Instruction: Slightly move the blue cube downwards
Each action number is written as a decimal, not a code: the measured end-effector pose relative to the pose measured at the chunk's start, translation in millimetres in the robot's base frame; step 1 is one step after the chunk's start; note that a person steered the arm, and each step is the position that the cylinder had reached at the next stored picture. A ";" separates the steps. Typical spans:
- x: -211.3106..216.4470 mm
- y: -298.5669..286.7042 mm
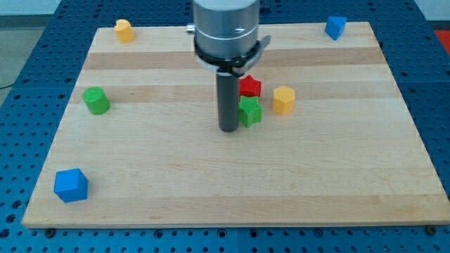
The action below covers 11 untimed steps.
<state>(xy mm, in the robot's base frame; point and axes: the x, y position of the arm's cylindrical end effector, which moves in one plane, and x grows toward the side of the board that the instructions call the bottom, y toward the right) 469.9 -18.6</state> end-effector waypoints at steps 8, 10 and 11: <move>64.0 -286.0; 95.8 -222.5; 101.1 -239.3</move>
